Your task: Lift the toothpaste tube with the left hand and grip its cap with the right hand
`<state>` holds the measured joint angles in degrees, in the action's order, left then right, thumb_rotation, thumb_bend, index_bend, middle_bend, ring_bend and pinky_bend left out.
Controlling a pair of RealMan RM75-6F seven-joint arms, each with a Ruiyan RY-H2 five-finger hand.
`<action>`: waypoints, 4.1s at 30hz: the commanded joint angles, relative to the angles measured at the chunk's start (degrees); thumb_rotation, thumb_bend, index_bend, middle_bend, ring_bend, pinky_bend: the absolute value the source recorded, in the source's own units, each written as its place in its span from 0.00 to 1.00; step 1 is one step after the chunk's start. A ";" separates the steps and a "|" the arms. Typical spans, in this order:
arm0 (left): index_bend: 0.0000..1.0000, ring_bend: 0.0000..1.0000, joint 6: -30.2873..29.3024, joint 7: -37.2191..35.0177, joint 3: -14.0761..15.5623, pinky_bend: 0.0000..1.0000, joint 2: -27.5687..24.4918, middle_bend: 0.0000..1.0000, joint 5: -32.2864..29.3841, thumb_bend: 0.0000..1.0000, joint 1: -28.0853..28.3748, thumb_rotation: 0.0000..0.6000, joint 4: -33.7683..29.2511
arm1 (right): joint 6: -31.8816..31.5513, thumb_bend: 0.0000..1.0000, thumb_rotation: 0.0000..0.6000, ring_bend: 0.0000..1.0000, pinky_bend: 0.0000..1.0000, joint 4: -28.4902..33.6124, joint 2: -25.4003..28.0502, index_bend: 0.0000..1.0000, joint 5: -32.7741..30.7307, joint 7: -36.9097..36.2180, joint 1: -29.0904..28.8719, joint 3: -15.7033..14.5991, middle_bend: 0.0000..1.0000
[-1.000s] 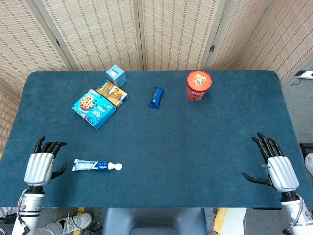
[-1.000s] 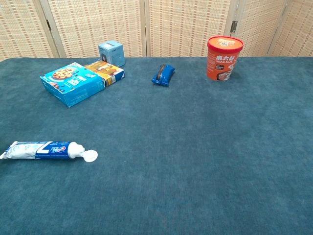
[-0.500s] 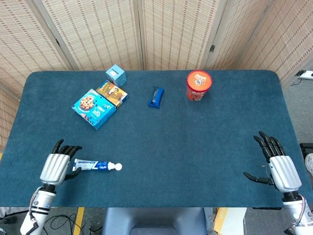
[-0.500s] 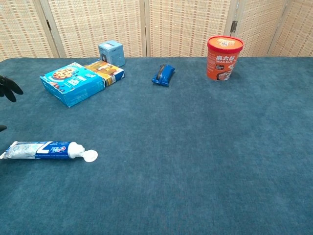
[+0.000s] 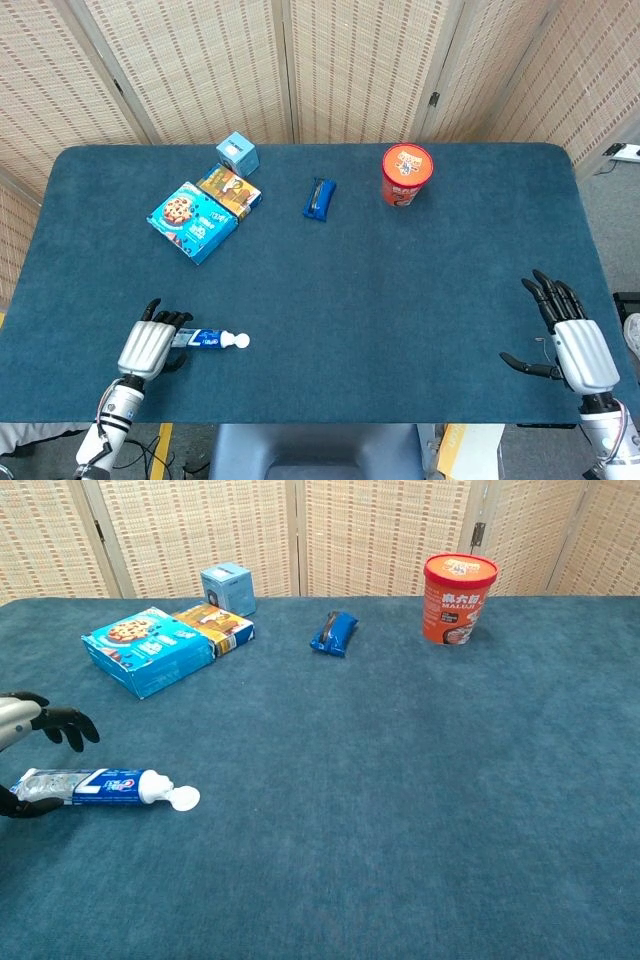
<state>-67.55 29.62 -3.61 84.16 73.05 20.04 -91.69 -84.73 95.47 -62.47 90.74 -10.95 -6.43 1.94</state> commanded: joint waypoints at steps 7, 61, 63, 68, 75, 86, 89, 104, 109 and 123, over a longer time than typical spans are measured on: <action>0.35 0.34 0.00 0.82 0.13 0.14 3.11 0.35 -1.88 0.29 0.40 1.00 4.39 | 0.15 0.07 0.84 0.00 0.00 -0.07 -0.05 0.00 0.00 -0.07 -0.08 0.04 0.00; 0.69 0.68 3.93 -37.97 -3.35 0.54 -1.44 0.76 17.37 0.57 14.77 1.00 10.48 | 10.44 0.07 0.84 0.00 0.00 5.62 0.07 0.00 4.10 2.79 -12.41 5.01 0.00; 0.70 0.68 4.24 -39.76 -4.18 0.54 -2.02 0.76 17.97 0.58 16.21 1.00 8.72 | 11.66 0.07 0.84 0.00 0.00 6.03 -0.68 0.00 4.00 3.17 -14.07 5.84 0.00; 0.70 0.69 6.05 -44.80 -5.64 0.54 -3.15 0.76 17.39 0.58 18.78 1.00 3.35 | 14.74 0.07 0.84 0.00 0.00 5.98 -2.63 0.00 3.45 3.06 -17.99 7.52 0.00; 0.70 0.69 7.67 -46.28 -6.54 0.54 -4.01 0.77 17.54 0.58 21.60 1.00 0.80 | 18.39 0.07 0.84 0.00 0.00 4.76 -5.74 0.00 2.64 3.48 -22.97 9.27 0.00; 0.71 0.69 7.95 -48.09 -6.32 0.54 -5.12 0.77 17.17 0.58 23.17 1.00 -0.88 | 20.13 0.07 0.84 0.00 0.00 3.38 -9.49 0.00 2.56 4.04 -28.34 11.02 0.00; 0.71 0.69 7.90 -49.02 -6.12 0.54 -5.51 0.78 17.28 0.58 23.47 1.00 -1.19 | 20.28 0.07 0.84 0.00 0.00 3.35 -9.90 0.00 2.54 4.35 -29.23 11.08 0.00; 0.72 0.70 9.28 -50.37 -4.85 0.53 -6.54 0.78 17.70 0.58 25.47 1.00 -1.53 | 21.06 0.07 0.85 0.00 0.00 2.51 -11.39 0.00 1.29 5.64 -32.70 11.38 0.00; 0.73 0.71 9.91 -49.22 -4.35 0.53 -6.45 0.79 17.54 0.58 26.01 1.00 -0.91 | 21.16 0.07 0.86 0.00 0.00 2.94 -11.37 0.00 1.08 6.33 -33.60 11.47 0.00; 0.75 0.72 11.41 -40.24 -3.40 0.53 -4.97 0.80 15.26 0.58 26.64 1.00 0.92 | 22.00 0.07 0.86 0.00 0.00 2.96 -11.54 0.00 -1.25 7.11 -34.71 10.87 0.00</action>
<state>-56.26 -11.28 -7.04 78.89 88.63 46.58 -90.91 -62.84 98.53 -73.88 89.61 -3.74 -41.02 12.83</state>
